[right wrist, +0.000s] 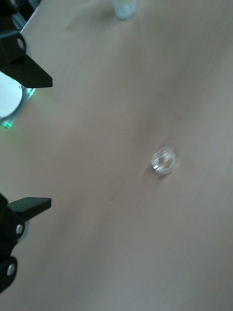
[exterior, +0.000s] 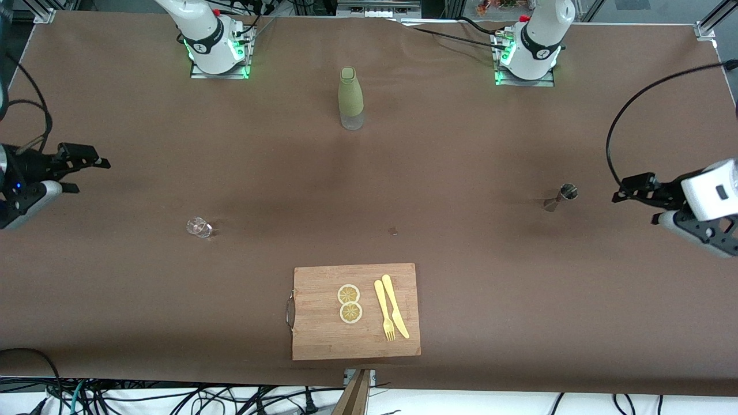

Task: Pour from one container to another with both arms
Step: 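Open both grippers and withdraw them from the beaker and jigger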

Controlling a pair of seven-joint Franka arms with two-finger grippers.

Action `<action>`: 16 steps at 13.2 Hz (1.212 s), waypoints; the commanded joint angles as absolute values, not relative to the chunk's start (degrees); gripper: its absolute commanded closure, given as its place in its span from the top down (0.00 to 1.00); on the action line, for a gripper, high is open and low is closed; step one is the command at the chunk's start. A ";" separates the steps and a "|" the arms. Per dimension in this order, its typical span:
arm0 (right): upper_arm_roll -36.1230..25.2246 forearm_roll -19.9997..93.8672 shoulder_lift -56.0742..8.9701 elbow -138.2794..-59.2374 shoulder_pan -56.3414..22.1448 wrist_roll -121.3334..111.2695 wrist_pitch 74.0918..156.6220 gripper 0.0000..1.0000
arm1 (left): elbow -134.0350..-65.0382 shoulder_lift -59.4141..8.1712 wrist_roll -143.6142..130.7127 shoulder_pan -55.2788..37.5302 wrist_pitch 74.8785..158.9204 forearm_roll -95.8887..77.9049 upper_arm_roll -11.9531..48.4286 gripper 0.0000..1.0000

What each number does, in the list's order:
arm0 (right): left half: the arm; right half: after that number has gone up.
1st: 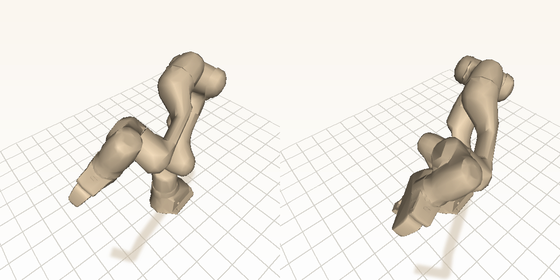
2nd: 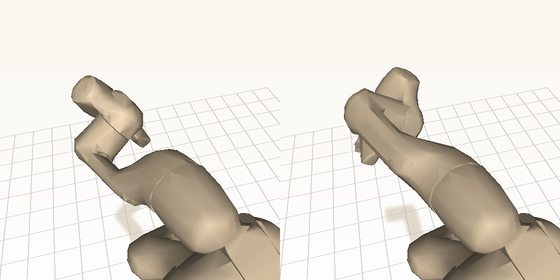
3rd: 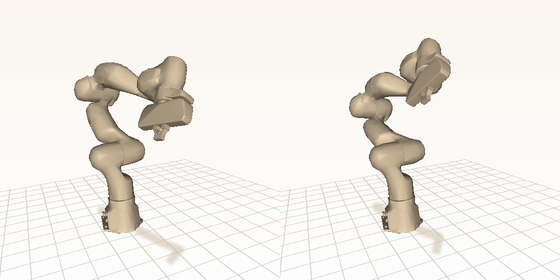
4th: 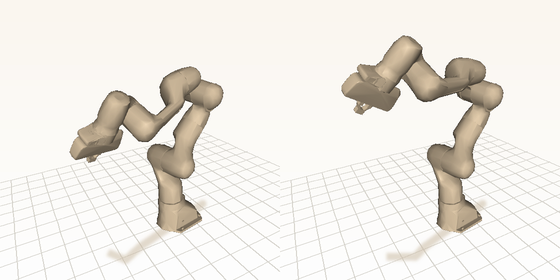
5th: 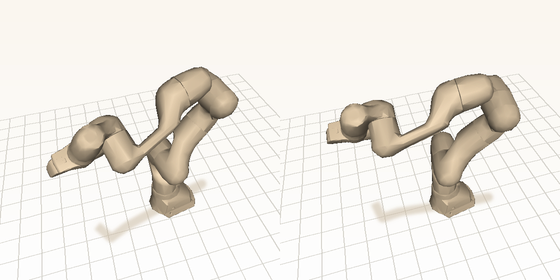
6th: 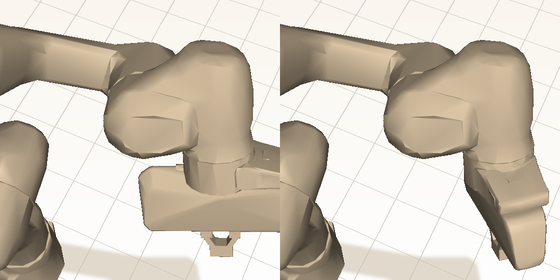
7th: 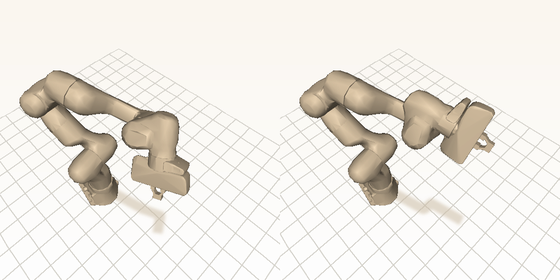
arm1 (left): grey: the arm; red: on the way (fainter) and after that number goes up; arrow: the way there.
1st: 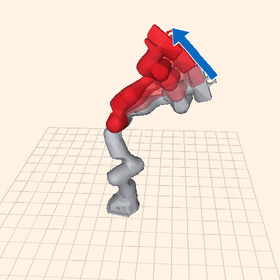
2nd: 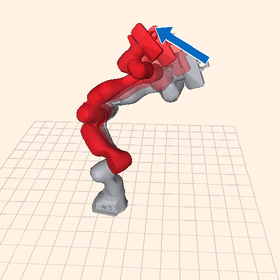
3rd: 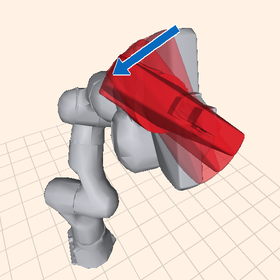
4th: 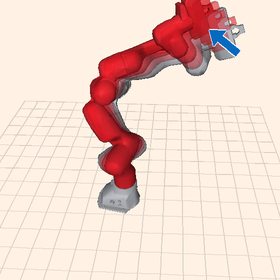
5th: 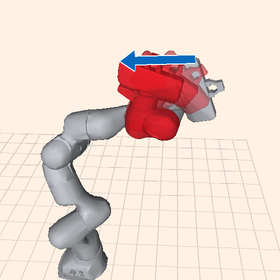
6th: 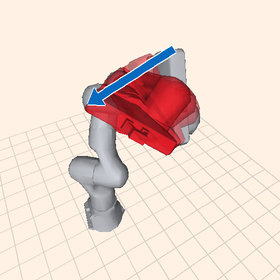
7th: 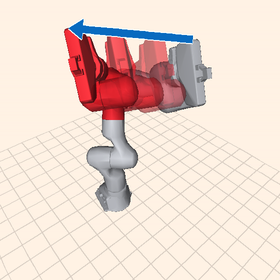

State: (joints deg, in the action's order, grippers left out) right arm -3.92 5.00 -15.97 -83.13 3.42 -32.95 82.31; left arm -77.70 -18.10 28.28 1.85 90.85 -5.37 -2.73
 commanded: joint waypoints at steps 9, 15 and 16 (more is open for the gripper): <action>-4.66 -2.81 2.90 -103.01 -2.37 -2.20 91.58 1.00 | -78.31 -8.96 2.47 1.93 83.93 0.09 -0.19 1.00; -5.45 -2.63 2.29 -101.70 -2.63 -2.63 95.36 1.00 | -78.22 -9.23 -1.49 1.50 84.38 -2.99 2.11 1.00; -5.45 -2.38 1.76 -101.08 -2.72 -2.90 95.27 1.00 | -78.31 -9.23 -1.41 1.49 84.38 -2.99 2.20 1.00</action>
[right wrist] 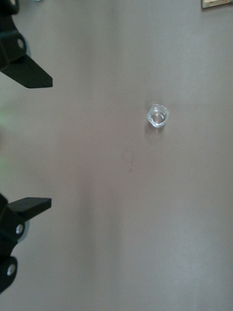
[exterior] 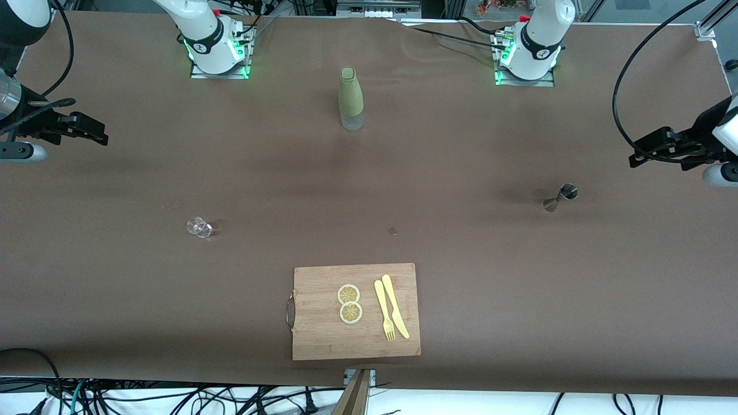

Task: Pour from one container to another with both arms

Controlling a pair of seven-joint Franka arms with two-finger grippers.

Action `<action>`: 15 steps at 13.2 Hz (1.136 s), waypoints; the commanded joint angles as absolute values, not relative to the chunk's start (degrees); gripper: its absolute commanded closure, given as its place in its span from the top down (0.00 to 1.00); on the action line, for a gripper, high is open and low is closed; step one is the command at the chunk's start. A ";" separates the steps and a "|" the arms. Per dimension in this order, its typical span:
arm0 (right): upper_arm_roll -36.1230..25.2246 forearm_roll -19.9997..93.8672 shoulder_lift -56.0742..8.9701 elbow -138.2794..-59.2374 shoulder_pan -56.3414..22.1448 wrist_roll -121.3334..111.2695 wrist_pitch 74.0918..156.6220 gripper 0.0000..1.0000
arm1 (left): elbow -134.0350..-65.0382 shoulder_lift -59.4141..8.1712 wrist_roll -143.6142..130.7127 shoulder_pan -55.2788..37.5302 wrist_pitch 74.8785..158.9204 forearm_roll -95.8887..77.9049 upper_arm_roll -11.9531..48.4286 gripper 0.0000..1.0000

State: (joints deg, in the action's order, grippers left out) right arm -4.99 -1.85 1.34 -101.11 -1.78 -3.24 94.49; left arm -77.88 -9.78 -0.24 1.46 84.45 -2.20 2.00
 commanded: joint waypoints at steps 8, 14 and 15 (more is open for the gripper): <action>-5.01 -2.81 1.32 -100.46 -2.90 -2.20 95.80 1.00 | -78.31 -9.23 -1.32 1.32 84.20 -2.90 2.20 1.00; -5.19 -2.55 1.14 -100.46 -2.72 -2.11 95.45 1.00 | -78.31 -9.23 -1.32 1.32 84.20 -2.72 2.11 1.00; -5.19 -2.64 1.14 -100.46 -2.72 -2.11 95.36 1.00 | -78.31 -9.23 -1.32 1.32 84.20 -2.64 2.11 1.00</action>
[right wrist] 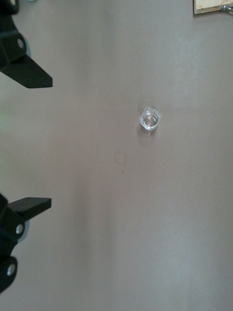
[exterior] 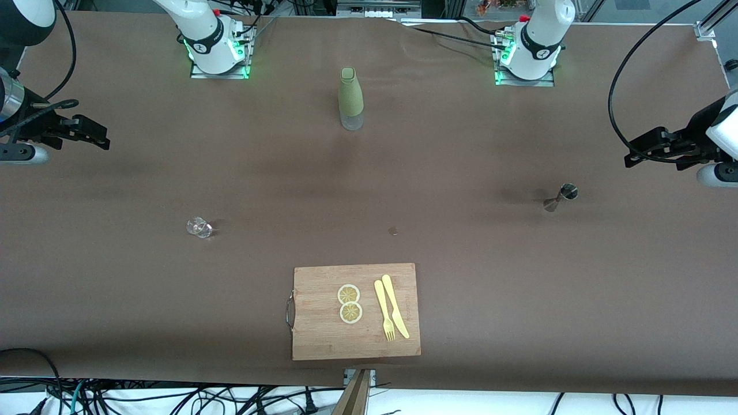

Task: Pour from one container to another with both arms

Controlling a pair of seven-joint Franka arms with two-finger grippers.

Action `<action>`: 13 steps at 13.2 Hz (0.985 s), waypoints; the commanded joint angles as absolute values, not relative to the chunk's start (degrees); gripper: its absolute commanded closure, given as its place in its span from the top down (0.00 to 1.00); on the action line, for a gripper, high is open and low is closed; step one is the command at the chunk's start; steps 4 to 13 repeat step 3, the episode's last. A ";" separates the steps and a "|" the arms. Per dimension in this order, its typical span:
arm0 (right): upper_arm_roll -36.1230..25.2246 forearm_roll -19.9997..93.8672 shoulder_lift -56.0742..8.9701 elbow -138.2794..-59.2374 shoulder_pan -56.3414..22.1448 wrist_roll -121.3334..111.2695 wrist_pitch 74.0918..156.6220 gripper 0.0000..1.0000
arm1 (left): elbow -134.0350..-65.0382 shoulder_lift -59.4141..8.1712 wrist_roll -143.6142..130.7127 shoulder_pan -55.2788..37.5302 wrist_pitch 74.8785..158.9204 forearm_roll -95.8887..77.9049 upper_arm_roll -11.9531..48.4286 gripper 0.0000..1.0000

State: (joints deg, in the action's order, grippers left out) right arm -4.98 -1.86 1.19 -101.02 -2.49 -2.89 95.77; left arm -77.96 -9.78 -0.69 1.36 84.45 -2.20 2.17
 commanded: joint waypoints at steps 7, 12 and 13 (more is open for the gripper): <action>-5.19 -2.64 1.14 -100.46 -2.72 -2.28 95.27 1.00 | -78.31 -9.23 -1.23 1.32 84.20 -2.72 2.11 1.00; -5.19 -2.64 1.14 -100.46 -2.72 -2.28 95.27 1.00 | -78.31 -9.23 -1.23 1.32 84.20 -2.72 2.11 1.00; -5.19 -2.64 1.14 -100.46 -2.72 -2.28 95.27 1.00 | -78.31 -9.23 -1.23 1.32 84.20 -2.72 2.11 1.00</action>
